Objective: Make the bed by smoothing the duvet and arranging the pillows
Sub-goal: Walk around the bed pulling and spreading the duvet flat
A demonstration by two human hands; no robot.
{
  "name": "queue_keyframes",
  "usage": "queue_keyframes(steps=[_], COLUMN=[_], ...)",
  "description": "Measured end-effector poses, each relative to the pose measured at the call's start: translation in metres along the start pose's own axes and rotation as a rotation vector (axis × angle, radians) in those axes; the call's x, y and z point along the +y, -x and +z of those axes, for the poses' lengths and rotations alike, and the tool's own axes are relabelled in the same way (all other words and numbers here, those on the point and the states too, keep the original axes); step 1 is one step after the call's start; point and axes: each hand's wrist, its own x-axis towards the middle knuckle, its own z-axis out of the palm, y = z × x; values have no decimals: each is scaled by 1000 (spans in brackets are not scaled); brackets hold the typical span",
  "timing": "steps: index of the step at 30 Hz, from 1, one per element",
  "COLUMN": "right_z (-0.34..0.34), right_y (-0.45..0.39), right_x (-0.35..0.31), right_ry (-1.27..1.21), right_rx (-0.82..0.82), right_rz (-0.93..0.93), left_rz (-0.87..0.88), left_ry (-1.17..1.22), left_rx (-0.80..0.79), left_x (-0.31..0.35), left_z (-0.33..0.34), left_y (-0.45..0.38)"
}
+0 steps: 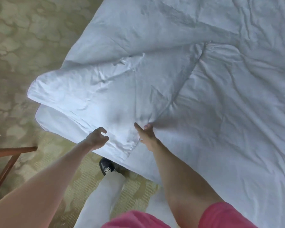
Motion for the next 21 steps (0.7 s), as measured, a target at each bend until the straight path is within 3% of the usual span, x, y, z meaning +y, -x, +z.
queue_keyframes(steps=[2,7,12,16,19,21], right_z=[33,78,101,113,123,129], right_y=[-8,7,45,85,103,110], right_x=[2,-21,-92,-166,-209,-233], right_ry=[-140,-278,-434,-511,-434,-399], right_rx=[128,236,193,98,69,71], right_rz=[-56,-54,-116,-197,-296,-366], left_rz=[48,81,213,465,565,612], left_ry=[2,73,97,58,16,-10], left_rx=[-45,-78,-69,122,386,474], left_x=[-25,-67,-61,-21,26,55], left_z=[-17,-55,-84,-113,-144,-167], left_y=[6,19,33,39,41,39])
